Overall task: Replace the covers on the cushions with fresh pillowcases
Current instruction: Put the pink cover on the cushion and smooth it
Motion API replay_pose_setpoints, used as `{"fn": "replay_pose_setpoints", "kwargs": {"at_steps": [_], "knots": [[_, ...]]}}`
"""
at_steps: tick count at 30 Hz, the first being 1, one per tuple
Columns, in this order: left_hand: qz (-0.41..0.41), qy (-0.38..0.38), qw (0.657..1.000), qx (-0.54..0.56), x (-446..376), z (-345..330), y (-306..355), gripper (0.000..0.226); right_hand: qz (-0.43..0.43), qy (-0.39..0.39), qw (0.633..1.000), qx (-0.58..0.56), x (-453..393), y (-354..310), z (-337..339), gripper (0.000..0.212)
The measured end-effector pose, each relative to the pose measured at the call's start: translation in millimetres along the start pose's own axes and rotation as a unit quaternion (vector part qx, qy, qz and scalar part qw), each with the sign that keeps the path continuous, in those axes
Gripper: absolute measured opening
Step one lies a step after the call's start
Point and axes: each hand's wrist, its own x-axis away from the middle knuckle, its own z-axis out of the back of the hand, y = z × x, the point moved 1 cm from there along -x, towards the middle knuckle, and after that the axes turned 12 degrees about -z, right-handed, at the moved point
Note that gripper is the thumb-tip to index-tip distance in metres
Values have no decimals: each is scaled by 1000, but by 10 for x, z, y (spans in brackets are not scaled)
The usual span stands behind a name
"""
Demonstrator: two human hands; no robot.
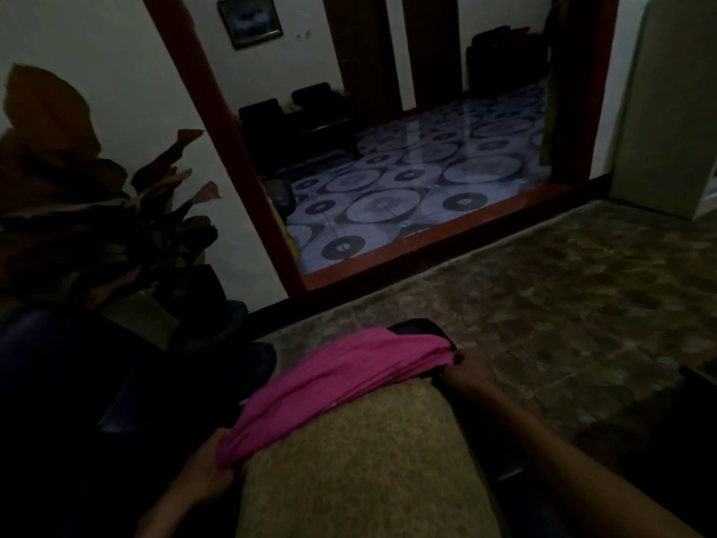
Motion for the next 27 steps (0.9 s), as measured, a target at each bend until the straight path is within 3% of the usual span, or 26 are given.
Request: {"fn": "replay_pose_setpoints", "kwargs": {"at_steps": [2,4,6,8,10,13,15,18,22,26,27], "knots": [[52,-106,976,-180,-45,180,140,67,11,-5,1000,-23,46,6,20,28],[47,-122,953,-275,-74,306,545,94,8,-20,999,-25,58,-2,10,31],[-99,-14,977,-190,-96,253,1135,112,6,-27,999,-32,90,-48,9,28],[-280,63,956,-64,-155,32,1792,102,21,-28,999,-41,153,-101,37,33],[-375,49,925,-38,-321,-245,2291,92,33,-20,997,-61,271,-139,101,23],[-444,-19,892,-79,-586,-546,2748,91,56,1,990,-128,424,-100,108,8],[-461,-42,881,-100,-745,-606,2849,77,49,-20,976,-212,503,-61,3,13],[-490,-50,855,-160,-844,-629,2908,44,-43,-78,933,-348,567,50,-157,32],[-433,34,899,-56,-871,-622,2841,18,-109,-159,935,-296,826,41,-265,64],[-391,50,919,-16,-786,-575,2751,33,-147,-145,937,-283,1015,-34,-324,97],[-394,44,918,-7,-777,-550,2731,39,-151,-139,935,-288,1068,-54,-332,96]]}}
